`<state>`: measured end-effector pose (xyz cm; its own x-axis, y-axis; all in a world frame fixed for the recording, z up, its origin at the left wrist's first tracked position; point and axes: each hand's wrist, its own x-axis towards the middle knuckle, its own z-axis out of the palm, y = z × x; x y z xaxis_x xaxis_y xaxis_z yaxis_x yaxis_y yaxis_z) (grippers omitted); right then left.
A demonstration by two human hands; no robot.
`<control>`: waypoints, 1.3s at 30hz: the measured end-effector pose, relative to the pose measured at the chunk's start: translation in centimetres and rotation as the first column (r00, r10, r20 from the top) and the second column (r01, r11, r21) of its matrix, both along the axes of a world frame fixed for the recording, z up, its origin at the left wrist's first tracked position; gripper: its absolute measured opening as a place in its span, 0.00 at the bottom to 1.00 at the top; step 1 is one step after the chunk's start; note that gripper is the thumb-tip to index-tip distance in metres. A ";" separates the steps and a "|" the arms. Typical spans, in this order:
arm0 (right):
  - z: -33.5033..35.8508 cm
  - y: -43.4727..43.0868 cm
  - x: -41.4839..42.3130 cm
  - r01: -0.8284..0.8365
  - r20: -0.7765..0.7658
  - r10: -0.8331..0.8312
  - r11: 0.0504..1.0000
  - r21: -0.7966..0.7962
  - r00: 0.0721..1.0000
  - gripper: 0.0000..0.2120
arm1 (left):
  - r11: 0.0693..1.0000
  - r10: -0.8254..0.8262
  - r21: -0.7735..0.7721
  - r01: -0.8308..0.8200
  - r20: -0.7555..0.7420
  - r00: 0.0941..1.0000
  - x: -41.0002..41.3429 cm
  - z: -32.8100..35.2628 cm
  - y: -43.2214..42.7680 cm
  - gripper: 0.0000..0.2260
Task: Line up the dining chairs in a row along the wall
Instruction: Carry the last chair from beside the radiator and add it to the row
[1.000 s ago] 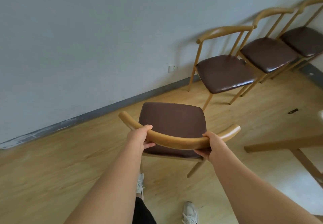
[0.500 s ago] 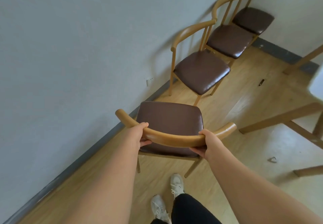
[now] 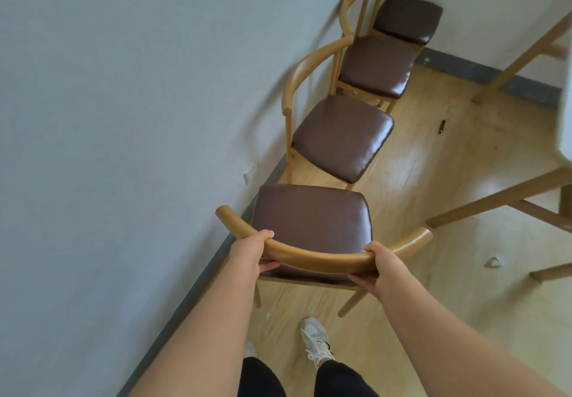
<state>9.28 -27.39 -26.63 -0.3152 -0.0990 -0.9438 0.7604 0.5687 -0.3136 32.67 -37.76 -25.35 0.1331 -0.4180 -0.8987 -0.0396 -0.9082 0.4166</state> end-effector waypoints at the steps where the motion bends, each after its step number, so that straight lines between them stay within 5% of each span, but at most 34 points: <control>1: -0.3 -0.6 0.8 0.023 0.002 -0.023 1.000 0.003 1.000 0.26 | 1.000 -0.024 0.006 0.024 -0.002 1.000 0.4 -0.5 -1.2 0.29; 10: -2.9 0.1 9.2 0.341 0.036 -0.340 0.940 -0.018 0.940 0.13 | 0.931 -0.365 0.027 0.365 0.015 0.931 2.9 -4.2 -7.3 0.27; 16: -4.8 2.0 15.4 0.470 0.128 -0.468 0.883 0.016 0.874 0.13 | 0.888 -0.459 0.072 0.455 0.072 0.885 6.6 -5.8 -7.4 0.23; 27: -5.9 7.8 17.2 0.374 0.115 -0.393 0.914 0.158 0.912 0.22 | 0.942 -0.326 0.104 0.318 0.068 0.943 11.2 -7.5 -0.4 0.20; 35: -5.6 11.0 11.4 0.255 -0.273 -0.182 0.931 0.262 0.945 0.39 | 0.902 -0.418 0.112 0.417 -0.018 0.908 10.2 -7.1 7.8 0.14; 39: -6.1 11.3 10.3 -0.043 -0.291 0.129 0.958 0.285 0.948 0.26 | 0.861 -0.504 0.082 0.502 0.006 0.864 8.6 -7.1 11.3 0.11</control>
